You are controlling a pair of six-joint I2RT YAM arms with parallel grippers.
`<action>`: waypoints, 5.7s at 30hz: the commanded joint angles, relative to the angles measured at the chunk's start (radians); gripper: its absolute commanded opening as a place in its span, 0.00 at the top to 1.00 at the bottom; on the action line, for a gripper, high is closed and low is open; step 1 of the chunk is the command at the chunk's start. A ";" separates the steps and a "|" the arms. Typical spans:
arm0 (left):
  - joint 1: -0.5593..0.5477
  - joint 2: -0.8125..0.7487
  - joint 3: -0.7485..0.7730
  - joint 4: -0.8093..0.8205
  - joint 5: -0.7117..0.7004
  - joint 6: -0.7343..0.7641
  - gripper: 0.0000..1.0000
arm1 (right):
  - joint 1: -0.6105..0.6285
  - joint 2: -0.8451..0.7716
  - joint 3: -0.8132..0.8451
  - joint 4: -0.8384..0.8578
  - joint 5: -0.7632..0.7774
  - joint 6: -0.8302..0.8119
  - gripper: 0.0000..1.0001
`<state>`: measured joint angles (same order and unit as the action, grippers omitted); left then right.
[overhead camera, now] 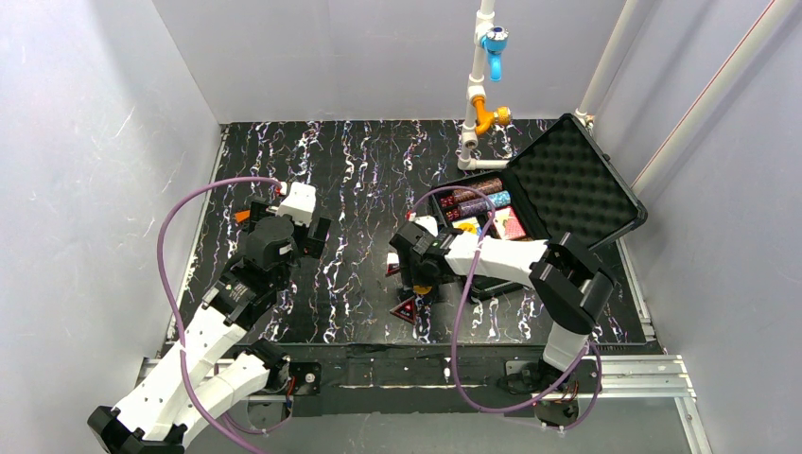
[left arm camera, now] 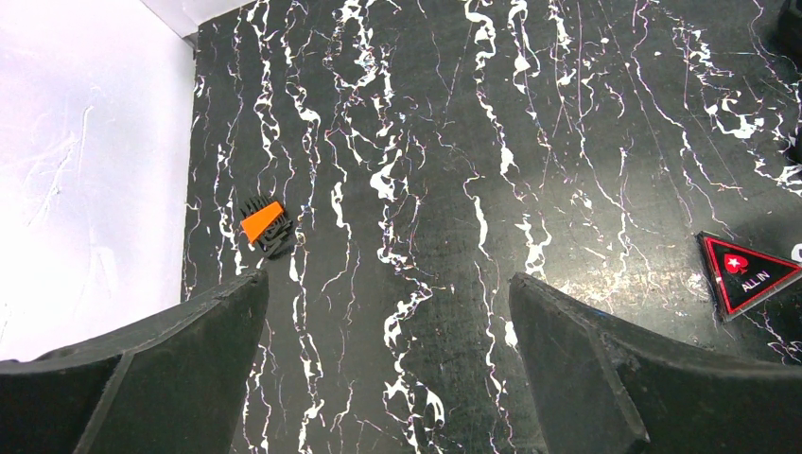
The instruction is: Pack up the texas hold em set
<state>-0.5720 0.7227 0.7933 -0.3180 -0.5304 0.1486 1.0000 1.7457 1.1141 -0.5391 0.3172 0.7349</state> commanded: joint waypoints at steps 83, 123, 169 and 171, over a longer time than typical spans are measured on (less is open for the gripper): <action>-0.003 -0.022 0.006 -0.001 0.000 0.007 0.02 | 0.005 0.053 0.062 -0.023 -0.035 -0.067 0.23; -0.003 -0.032 0.004 0.002 0.002 0.009 0.02 | 0.028 0.055 0.120 -0.096 0.035 -0.106 0.52; -0.003 -0.046 -0.005 0.014 -0.007 0.010 0.02 | -0.099 -0.050 0.257 -0.130 0.085 -0.191 0.50; -0.004 -0.046 -0.005 0.014 -0.004 0.010 0.02 | -0.123 -0.058 0.254 -0.128 0.083 -0.197 0.50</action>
<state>-0.5720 0.6899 0.7925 -0.3176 -0.5262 0.1566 0.9148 1.7457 1.3281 -0.6563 0.3786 0.5636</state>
